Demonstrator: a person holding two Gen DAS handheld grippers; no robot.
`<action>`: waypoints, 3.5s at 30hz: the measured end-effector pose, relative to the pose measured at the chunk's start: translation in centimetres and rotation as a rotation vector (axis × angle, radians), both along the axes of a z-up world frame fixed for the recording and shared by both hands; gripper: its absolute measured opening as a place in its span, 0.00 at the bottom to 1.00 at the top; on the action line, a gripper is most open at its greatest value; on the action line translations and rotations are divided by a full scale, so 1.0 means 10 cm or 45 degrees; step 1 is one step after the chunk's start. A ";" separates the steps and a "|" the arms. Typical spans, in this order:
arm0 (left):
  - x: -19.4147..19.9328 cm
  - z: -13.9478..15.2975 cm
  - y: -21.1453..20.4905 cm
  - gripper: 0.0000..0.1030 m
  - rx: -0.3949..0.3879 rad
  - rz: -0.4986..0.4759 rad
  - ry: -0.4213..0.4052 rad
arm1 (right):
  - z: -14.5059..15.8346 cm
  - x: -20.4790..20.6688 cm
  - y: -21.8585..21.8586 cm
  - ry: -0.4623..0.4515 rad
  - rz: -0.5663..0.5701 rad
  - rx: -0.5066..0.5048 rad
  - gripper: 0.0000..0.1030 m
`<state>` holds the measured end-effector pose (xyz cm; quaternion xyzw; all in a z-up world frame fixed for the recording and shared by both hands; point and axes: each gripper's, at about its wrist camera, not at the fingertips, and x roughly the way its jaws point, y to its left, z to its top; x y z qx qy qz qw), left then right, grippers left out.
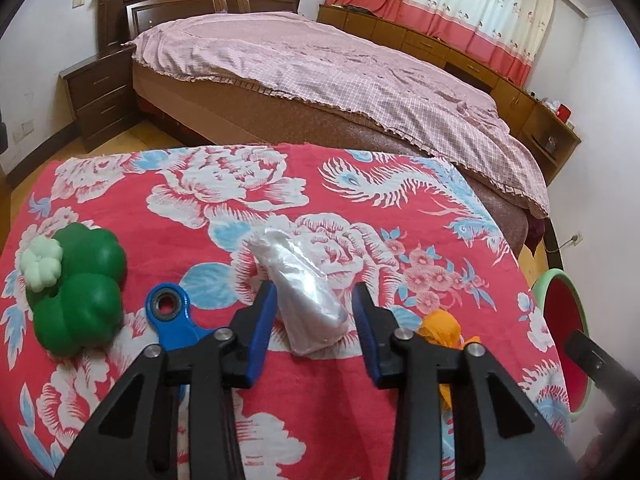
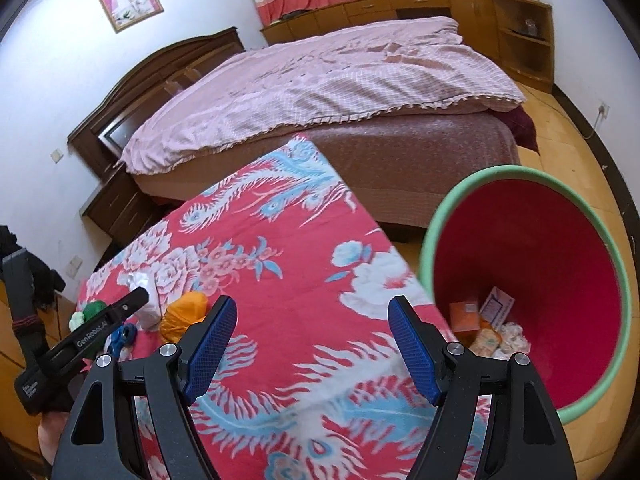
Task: Collect trash
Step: 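Move the left gripper to the translucent white plastic bag and close on it, then close the right gripper on the orange mesh bow pad and lift while the left holds the bag, then carry the orange pad and white bag over the red bucket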
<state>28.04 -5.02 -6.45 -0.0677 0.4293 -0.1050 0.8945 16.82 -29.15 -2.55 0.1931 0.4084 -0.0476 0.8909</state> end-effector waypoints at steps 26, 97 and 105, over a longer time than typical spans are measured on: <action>-0.58 0.29 0.28 0.29 -0.105 0.032 -0.075 | -0.09 0.16 0.44 0.032 0.151 0.009 0.77; -1.41 0.45 0.11 0.29 -0.193 -0.064 -0.058 | 0.13 -0.66 0.42 -0.041 0.149 0.090 0.24; -1.49 0.49 -0.20 0.29 -0.190 -0.127 -0.041 | 0.20 -0.93 0.11 -0.076 0.065 0.123 0.24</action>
